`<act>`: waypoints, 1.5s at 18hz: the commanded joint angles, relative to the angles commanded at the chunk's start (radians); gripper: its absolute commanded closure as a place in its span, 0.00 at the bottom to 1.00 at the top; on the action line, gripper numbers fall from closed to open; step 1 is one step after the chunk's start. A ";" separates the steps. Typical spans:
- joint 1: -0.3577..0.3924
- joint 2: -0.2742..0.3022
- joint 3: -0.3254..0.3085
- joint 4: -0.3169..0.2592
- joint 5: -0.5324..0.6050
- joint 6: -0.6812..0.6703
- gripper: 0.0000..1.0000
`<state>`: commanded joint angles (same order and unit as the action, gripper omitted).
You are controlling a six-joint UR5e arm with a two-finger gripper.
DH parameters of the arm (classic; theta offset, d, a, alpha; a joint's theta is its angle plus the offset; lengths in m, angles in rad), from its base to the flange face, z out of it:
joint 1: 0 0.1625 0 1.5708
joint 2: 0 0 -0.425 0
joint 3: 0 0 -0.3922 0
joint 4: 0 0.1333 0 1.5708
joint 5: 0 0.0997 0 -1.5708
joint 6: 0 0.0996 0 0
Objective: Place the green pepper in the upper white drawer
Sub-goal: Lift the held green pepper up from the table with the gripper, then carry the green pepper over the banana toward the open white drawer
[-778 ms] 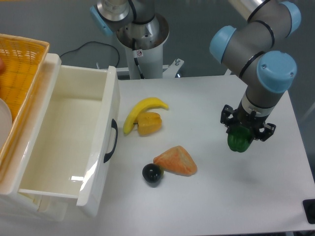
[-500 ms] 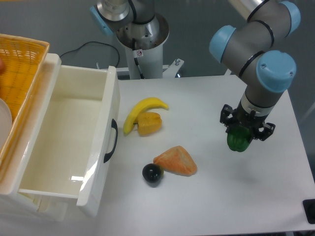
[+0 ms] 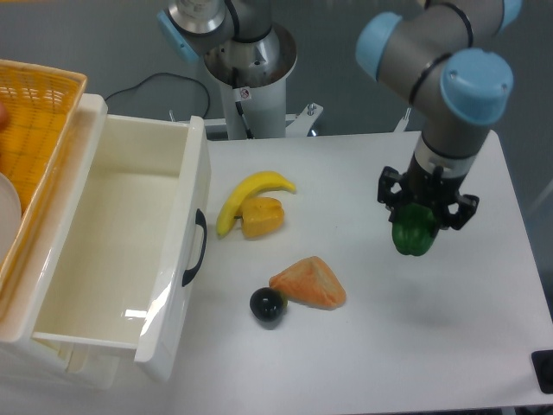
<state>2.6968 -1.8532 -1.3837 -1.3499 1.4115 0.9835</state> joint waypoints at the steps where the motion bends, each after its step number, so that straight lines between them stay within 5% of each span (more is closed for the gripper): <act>1: -0.009 0.009 0.000 0.000 -0.014 -0.024 0.88; 11: -0.084 0.161 -0.015 0.006 -0.161 -0.279 0.88; 16: -0.195 0.222 -0.031 0.009 -0.212 -0.405 0.88; 27: -0.399 0.230 -0.066 0.012 -0.226 -0.451 0.88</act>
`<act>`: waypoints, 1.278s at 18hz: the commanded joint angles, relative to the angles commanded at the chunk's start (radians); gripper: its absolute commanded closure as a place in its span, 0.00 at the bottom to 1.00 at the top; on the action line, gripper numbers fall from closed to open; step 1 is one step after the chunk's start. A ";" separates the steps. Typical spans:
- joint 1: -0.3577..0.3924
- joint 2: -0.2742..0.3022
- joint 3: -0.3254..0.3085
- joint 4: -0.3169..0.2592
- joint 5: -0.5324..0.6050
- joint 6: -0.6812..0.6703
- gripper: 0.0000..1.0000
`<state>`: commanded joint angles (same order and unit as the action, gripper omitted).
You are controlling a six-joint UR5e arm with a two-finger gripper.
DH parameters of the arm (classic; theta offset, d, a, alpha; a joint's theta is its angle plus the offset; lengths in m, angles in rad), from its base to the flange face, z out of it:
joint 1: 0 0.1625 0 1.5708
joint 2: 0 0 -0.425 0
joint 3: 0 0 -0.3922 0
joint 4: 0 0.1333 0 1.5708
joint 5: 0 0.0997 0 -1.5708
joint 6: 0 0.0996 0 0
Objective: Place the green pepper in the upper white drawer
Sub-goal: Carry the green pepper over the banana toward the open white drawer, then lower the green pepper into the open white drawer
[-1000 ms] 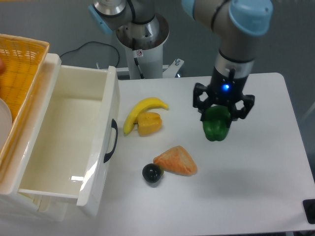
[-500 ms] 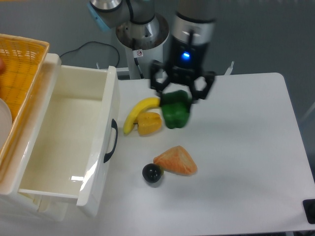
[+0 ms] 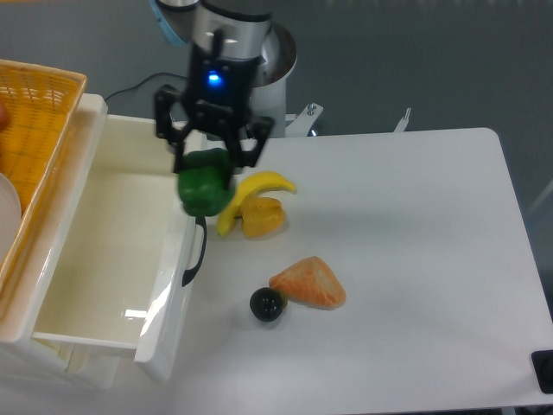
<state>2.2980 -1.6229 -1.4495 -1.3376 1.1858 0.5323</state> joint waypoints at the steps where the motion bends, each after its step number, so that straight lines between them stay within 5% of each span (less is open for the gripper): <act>1: -0.009 -0.006 -0.002 -0.002 -0.003 0.000 0.88; 10: -0.107 -0.055 -0.017 -0.002 0.006 -0.029 0.87; 23: -0.123 -0.095 -0.049 0.014 0.008 -0.026 0.85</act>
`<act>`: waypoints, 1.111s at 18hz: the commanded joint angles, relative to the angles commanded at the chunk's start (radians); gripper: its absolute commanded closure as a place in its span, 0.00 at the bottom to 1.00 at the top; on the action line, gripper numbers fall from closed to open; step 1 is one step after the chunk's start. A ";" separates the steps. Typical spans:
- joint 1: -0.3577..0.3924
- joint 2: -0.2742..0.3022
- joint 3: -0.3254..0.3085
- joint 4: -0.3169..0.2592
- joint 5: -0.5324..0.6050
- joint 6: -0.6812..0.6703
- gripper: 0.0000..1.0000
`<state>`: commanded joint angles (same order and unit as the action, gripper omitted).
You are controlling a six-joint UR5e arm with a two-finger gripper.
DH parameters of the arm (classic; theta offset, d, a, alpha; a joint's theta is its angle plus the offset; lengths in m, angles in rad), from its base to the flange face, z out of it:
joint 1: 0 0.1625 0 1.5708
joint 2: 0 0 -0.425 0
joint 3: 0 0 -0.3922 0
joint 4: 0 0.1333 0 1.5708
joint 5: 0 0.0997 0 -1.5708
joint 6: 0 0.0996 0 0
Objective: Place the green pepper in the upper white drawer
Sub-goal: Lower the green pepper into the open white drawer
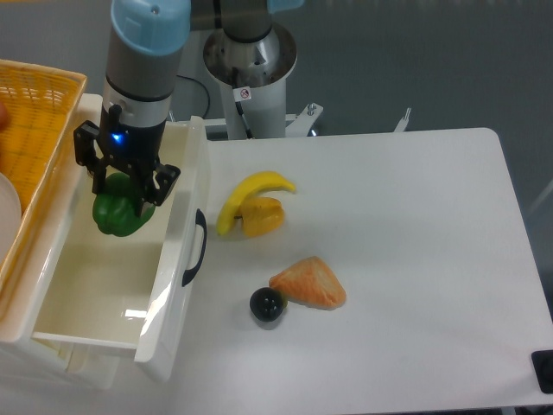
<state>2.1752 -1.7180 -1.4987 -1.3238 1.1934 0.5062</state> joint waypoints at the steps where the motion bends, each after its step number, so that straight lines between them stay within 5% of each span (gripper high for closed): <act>1: -0.003 -0.003 0.000 0.002 0.002 0.000 0.85; 20: -0.034 -0.049 -0.009 0.006 0.037 0.000 0.70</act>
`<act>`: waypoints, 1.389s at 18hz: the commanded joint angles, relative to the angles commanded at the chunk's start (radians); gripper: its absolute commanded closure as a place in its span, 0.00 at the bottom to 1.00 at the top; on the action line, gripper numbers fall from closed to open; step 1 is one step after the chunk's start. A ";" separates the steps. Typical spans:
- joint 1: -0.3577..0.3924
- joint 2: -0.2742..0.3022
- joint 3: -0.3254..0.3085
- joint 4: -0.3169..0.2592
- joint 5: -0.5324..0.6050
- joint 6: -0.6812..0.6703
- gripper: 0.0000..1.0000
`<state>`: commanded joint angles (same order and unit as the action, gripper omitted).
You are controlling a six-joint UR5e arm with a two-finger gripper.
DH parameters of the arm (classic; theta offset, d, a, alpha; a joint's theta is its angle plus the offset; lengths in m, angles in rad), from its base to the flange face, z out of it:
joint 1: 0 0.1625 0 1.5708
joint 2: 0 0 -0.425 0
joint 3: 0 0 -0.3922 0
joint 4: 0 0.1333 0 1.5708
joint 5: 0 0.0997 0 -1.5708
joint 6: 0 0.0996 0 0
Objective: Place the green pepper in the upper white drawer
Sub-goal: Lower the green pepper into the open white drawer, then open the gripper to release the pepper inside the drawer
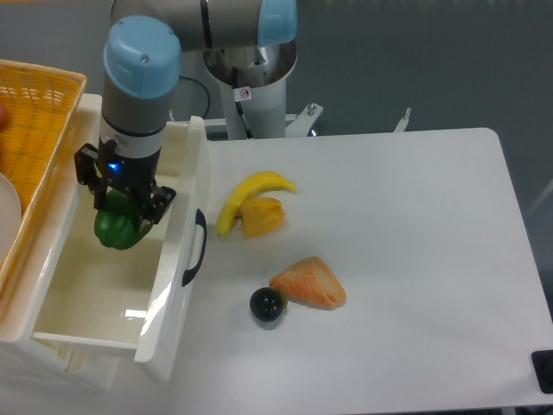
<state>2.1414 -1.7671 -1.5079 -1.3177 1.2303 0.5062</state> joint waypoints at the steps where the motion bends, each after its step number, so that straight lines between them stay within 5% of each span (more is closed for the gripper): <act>1: 0.000 0.000 0.000 0.000 0.000 0.000 0.66; 3: 0.000 0.000 0.000 0.000 0.000 0.003 0.54; 11: 0.000 -0.005 0.002 0.018 0.000 0.003 0.48; 19: 0.000 -0.002 0.002 0.020 0.000 0.005 0.32; 25: -0.002 -0.005 0.000 0.021 0.002 0.005 0.31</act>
<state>2.1399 -1.7718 -1.5079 -1.2962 1.2318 0.5108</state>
